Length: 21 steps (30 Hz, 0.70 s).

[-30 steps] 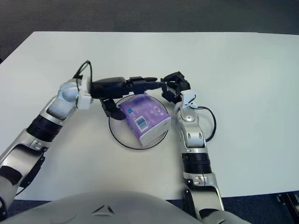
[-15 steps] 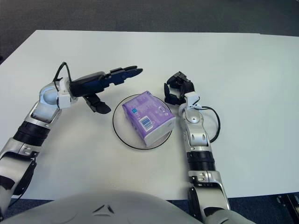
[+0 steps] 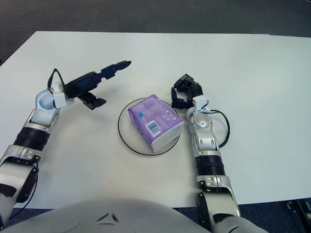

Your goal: Put the tissue paper into the plate.

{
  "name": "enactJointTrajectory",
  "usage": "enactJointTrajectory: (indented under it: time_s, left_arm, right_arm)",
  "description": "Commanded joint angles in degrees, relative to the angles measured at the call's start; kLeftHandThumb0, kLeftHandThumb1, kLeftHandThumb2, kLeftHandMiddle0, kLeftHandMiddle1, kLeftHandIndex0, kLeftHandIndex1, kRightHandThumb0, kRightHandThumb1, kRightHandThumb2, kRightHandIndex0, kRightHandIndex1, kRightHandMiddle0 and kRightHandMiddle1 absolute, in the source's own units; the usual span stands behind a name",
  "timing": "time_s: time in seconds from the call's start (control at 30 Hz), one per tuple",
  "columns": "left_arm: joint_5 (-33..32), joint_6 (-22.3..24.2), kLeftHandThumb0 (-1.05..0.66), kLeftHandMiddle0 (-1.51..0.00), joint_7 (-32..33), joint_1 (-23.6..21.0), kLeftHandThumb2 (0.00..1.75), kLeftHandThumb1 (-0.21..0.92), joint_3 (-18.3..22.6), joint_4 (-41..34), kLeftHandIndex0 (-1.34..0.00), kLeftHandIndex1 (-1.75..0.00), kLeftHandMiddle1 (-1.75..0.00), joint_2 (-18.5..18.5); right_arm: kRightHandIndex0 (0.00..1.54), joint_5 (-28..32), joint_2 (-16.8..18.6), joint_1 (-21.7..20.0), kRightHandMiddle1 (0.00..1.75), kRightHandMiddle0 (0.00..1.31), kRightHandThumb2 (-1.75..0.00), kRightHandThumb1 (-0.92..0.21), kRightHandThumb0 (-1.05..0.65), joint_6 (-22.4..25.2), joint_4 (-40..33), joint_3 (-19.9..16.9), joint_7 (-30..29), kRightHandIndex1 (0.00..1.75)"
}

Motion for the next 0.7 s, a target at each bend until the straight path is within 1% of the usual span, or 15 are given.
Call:
enactJointTrajectory:
  time_s: [0.0, 0.07, 0.13, 0.17, 0.2, 0.3, 0.33, 0.37, 0.4, 0.43, 0.47, 0.53, 0.57, 0.63, 0.67]
  left_arm:
    - [-0.4, -0.7, -1.05, -0.12, 1.7, -0.3, 0.91, 0.92, 2.1, 0.8, 0.00, -0.33, -0.06, 0.7]
    - [-1.8, -0.7, -1.05, -0.13, 1.7, 0.9, 0.93, 0.92, 3.3, 2.4, 0.00, -0.34, -0.06, 1.1]
    - [-1.9, 0.2, -1.05, -0.15, 3.8, 3.4, 0.94, 0.92, 5.2, 2.9, 0.00, -0.36, -0.08, 0.9]
    - [-1.5, 0.8, -1.05, -0.15, 5.2, 4.6, 0.96, 0.92, 6.0, 2.6, 0.00, -0.31, -0.07, 0.6]
    - [-1.2, 1.2, -1.05, -0.15, 6.1, 5.3, 0.96, 0.92, 6.5, 2.4, 0.00, -0.33, -0.08, 0.3]
    - [0.1, 3.5, -1.05, -0.23, 13.0, 7.1, 0.97, 0.92, 8.7, 5.2, 0.00, -0.45, -0.13, -3.3]
    - [0.4, 3.6, -1.05, -0.29, 16.2, 7.7, 0.97, 0.92, 9.6, 6.9, 0.00, -0.53, -0.19, -5.4]
    - [0.5, 3.6, -1.05, -0.32, 18.2, 8.0, 0.98, 0.92, 10.0, 7.9, 0.00, -0.62, -0.30, -6.7]
    - [0.2, 4.4, -1.05, -0.33, 20.2, 8.5, 0.99, 0.92, 10.6, 8.4, 0.00, -0.75, -0.51, -8.1]
    - [0.1, 4.9, -1.03, -0.34, 21.4, 8.8, 1.00, 0.92, 10.9, 8.6, 0.00, -0.95, -0.73, -8.9]
    - [-0.5, 6.2, -1.02, -0.34, 22.7, 9.3, 1.01, 0.92, 11.4, 8.1, 0.00, -1.09, -0.87, -9.7]
    - [-0.8, 7.7, -0.98, -0.38, 24.4, 9.9, 1.02, 0.92, 12.0, 7.3, -0.02, -1.25, -1.06, -10.6]
    - [-1.2, 8.8, -0.94, -0.38, 25.3, 10.2, 1.05, 0.92, 12.3, 6.6, -0.01, -1.38, -1.21, -11.3]
    - [-1.7, 10.1, -0.91, -0.43, 26.3, 10.5, 1.04, 0.92, 12.6, 5.7, -0.06, -1.48, -1.31, -12.1]
    - [-2.4, 11.7, -0.90, -0.45, 27.7, 11.2, 1.03, 0.92, 12.9, 4.8, -0.08, -1.51, -1.34, -13.4]
  right_arm:
    - [1.07, -1.0, 0.4, 5.2, 1.75, 0.61, -1.30, -0.33, -0.48, 1.0, 4.9, 0.6, 0.6, 1.75]
    - [1.08, -1.5, 0.2, 5.1, 1.75, 0.60, -1.30, -0.33, -0.48, 0.7, 5.0, 0.8, 0.7, 1.75]
    - [1.08, -1.9, 0.0, 5.2, 1.75, 0.60, -1.29, -0.33, -0.47, 0.5, 4.9, 1.0, 0.8, 1.75]
    - [1.09, -2.0, 0.0, 5.2, 1.75, 0.60, -1.29, -0.34, -0.47, 0.4, 4.9, 1.0, 0.8, 1.75]
    - [1.09, -2.0, 0.0, 5.2, 1.75, 0.60, -1.29, -0.34, -0.47, 0.3, 4.9, 1.0, 0.9, 1.75]
    - [1.09, -1.9, -0.1, 5.2, 1.75, 0.59, -1.28, -0.34, -0.47, 0.3, 4.8, 0.9, 1.0, 1.75]
    - [1.09, -1.9, -0.1, 5.3, 1.75, 0.59, -1.28, -0.34, -0.47, 0.3, 4.6, 0.9, 1.0, 1.75]
    - [1.09, -1.9, 0.0, 5.4, 1.75, 0.59, -1.28, -0.34, -0.47, 0.3, 4.5, 0.8, 1.0, 1.75]
    - [1.09, -1.8, 0.1, 5.5, 1.75, 0.59, -1.28, -0.35, -0.47, 0.3, 4.3, 0.8, 0.9, 1.75]
    - [1.09, -1.8, 0.1, 5.5, 1.75, 0.59, -1.28, -0.35, -0.47, 0.4, 4.2, 0.7, 0.9, 1.75]
    - [1.09, -1.7, 0.2, 5.6, 1.75, 0.59, -1.28, -0.35, -0.47, 0.4, 4.1, 0.7, 0.9, 1.75]
    - [1.09, -1.7, 0.2, 5.6, 1.75, 0.59, -1.28, -0.35, -0.47, 0.5, 4.0, 0.7, 0.9, 1.75]
    - [1.09, -1.8, 0.2, 5.6, 1.75, 0.59, -1.28, -0.35, -0.47, 0.5, 4.0, 0.6, 0.9, 1.75]
    - [1.09, -1.8, 0.1, 5.6, 1.75, 0.59, -1.28, -0.35, -0.47, 0.6, 4.0, 0.6, 0.9, 1.75]
    - [1.09, -1.8, 0.1, 5.6, 1.75, 0.59, -1.28, -0.35, -0.47, 0.6, 4.0, 0.6, 1.0, 1.75]
